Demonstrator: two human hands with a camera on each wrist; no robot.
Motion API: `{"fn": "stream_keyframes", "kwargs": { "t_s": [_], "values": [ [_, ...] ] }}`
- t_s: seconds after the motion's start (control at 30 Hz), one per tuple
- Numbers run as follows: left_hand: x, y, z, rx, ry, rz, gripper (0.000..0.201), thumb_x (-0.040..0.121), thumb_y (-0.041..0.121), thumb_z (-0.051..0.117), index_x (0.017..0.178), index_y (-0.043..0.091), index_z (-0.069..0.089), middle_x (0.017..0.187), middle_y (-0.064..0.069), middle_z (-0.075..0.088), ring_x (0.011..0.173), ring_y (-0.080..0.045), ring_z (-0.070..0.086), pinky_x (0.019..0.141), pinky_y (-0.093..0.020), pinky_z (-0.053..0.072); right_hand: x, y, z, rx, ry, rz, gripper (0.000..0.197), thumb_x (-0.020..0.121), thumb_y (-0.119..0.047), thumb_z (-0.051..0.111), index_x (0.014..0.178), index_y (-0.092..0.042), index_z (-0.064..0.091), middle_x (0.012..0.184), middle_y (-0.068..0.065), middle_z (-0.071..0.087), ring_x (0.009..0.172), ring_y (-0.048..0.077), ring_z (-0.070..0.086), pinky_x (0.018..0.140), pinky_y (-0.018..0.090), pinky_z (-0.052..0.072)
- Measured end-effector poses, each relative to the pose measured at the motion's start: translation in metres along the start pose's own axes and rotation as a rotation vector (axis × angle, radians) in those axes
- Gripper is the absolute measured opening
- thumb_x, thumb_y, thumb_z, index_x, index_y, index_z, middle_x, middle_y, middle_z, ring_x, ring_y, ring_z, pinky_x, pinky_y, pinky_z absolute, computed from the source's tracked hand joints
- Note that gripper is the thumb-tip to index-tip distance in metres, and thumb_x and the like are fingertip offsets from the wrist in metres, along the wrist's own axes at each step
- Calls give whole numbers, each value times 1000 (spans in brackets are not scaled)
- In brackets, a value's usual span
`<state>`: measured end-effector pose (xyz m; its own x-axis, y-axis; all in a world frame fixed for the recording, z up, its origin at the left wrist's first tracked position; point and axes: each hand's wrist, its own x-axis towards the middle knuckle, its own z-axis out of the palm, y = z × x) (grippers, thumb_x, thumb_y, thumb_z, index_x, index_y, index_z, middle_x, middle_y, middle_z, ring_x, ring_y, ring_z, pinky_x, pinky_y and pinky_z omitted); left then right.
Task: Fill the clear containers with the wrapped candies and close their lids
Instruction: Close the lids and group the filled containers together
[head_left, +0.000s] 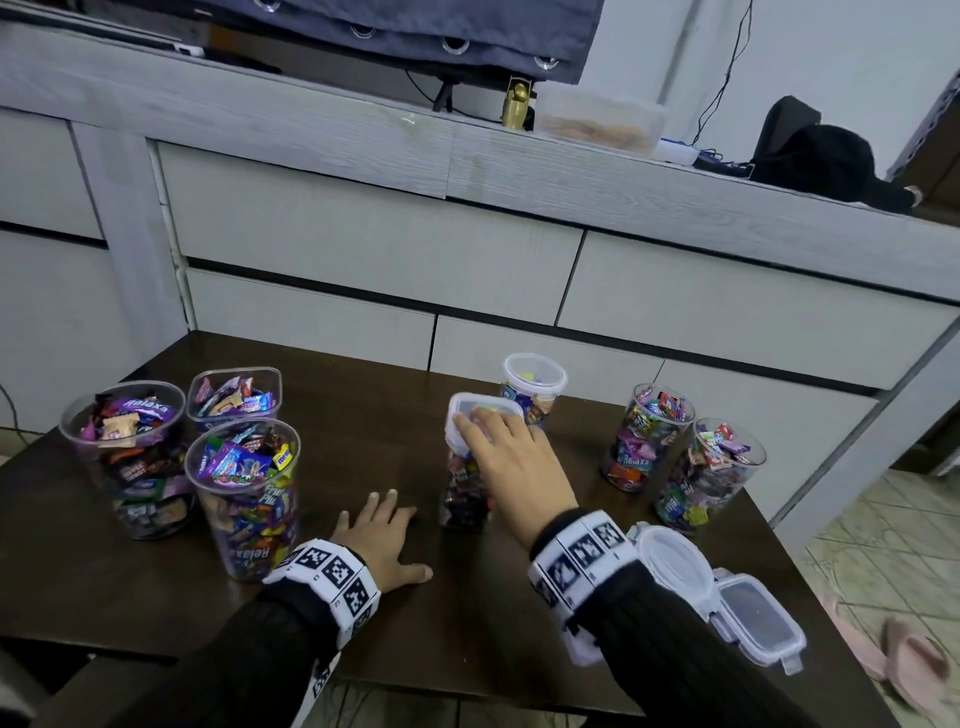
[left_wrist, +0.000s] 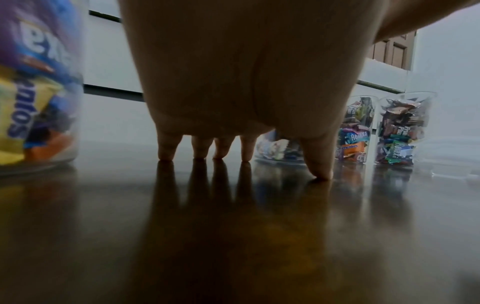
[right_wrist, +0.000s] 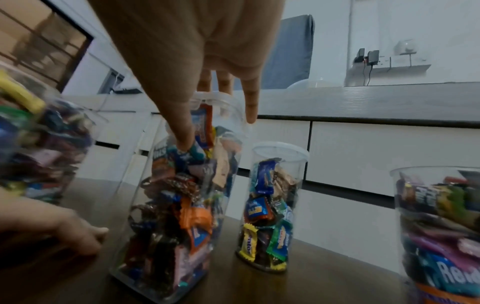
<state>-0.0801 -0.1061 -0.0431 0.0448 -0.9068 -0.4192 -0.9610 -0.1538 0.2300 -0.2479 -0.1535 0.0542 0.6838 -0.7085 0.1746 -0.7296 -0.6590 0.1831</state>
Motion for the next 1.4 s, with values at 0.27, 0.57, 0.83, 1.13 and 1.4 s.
{"fn": "stream_keyframes", "kwargs": {
  "t_s": [0.27,0.57,0.83,1.13,1.4],
  "values": [
    [-3,3,1,38,-2,-11,88,90,60,52,156,24,4,163,-3,-13,150,-25,-11,120,-53,4,76,4,14,-77,52,52,72,82,-11,64,143,-14,25,142,11,37,126,31,40,101,49,36],
    [-5,5,1,43,-8,-17,88,90,60,51,155,24,4,163,-4,-12,150,-26,-11,120,-54,4,88,9,9,-78,78,94,72,84,-19,63,143,-16,22,146,8,35,132,29,37,110,58,23],
    [-3,5,1,51,-27,-37,89,91,61,50,155,24,2,162,-4,-14,150,-26,-12,120,-54,4,39,130,-27,-50,225,486,81,77,-49,67,140,-14,30,141,8,41,128,28,42,104,51,36],
    [-5,6,-2,41,-30,-41,88,91,59,51,155,25,2,163,-2,-14,149,-25,-13,120,-53,3,3,210,23,-223,-304,842,103,66,-84,49,137,-11,36,141,9,45,133,29,38,109,68,14],
    [-4,6,0,24,-45,-35,88,91,59,51,156,24,2,162,-2,-17,149,-25,-15,119,-53,0,14,211,22,-233,-261,800,89,71,-86,38,123,-15,53,128,5,57,122,26,49,107,72,7]
  ]
}}
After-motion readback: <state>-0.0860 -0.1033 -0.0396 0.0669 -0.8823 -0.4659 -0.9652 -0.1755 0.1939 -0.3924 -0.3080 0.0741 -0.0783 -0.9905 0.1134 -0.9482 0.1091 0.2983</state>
